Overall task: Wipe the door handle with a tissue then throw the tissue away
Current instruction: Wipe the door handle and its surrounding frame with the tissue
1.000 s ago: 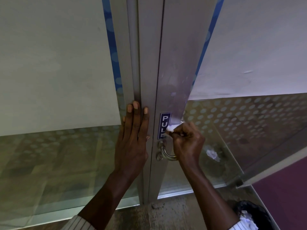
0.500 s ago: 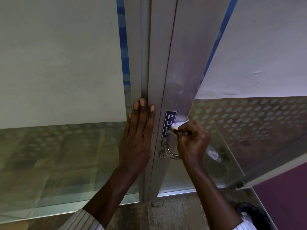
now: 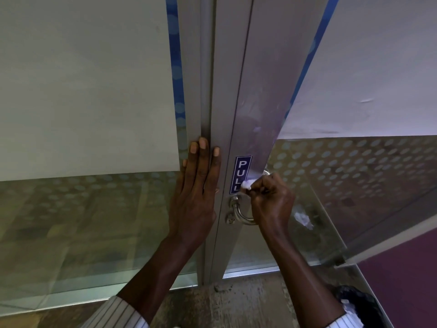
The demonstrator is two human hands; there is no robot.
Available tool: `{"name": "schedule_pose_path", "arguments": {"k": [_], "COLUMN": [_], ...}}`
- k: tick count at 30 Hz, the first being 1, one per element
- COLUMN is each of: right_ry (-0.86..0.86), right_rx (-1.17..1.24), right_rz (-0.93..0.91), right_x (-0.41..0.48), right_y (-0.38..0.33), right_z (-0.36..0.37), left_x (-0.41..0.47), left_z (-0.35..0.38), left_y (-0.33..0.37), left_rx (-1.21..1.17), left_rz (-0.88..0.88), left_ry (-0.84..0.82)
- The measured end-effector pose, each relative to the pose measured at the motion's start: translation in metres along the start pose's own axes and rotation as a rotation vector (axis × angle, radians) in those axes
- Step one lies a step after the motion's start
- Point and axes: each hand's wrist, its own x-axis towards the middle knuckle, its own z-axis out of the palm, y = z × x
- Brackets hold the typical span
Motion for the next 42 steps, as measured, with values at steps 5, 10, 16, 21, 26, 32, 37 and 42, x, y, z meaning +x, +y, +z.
{"name": "schedule_pose_path", "arguments": {"k": [5, 10, 16, 21, 26, 32, 37, 42], "right_ry": [-0.015, 0.112, 0.001, 0.042, 0.141, -0.022, 0.092, 0.110], "right_rx": [-0.090, 0.009, -0.069, -0.006, 0.085, 0.003, 0.023, 0.069], "right_rz": [-0.069, -0.218, -0.082, -0.081, -0.155, 0.045, -0.087, -0.136], "right_x": [0.005, 0.029, -0.005, 0.013, 0.031, -0.001, 0.026, 0.032], "right_y": [-0.007, -0.023, 0.002, -0.009, -0.020, 0.004, -0.022, -0.027], "right_z": [-0.006, -0.018, -0.004, -0.011, -0.018, -0.002, -0.018, -0.019], "left_x": [0.000, -0.001, -0.002, -0.002, -0.002, -0.002, -0.002, -0.002], "left_z": [0.000, 0.002, 0.004, 0.004, 0.005, 0.007, 0.007, 0.007], "left_y": [0.000, 0.000, -0.001, -0.001, 0.000, 0.000, -0.001, -0.001], "left_rx": [0.000, 0.008, 0.003, 0.014, 0.014, 0.026, 0.019, 0.021], "left_rz": [0.001, 0.004, 0.002, 0.011, 0.001, -0.003, 0.000, 0.004], "left_ry": [0.004, 0.007, 0.009, 0.007, 0.013, 0.022, 0.012, 0.012]}}
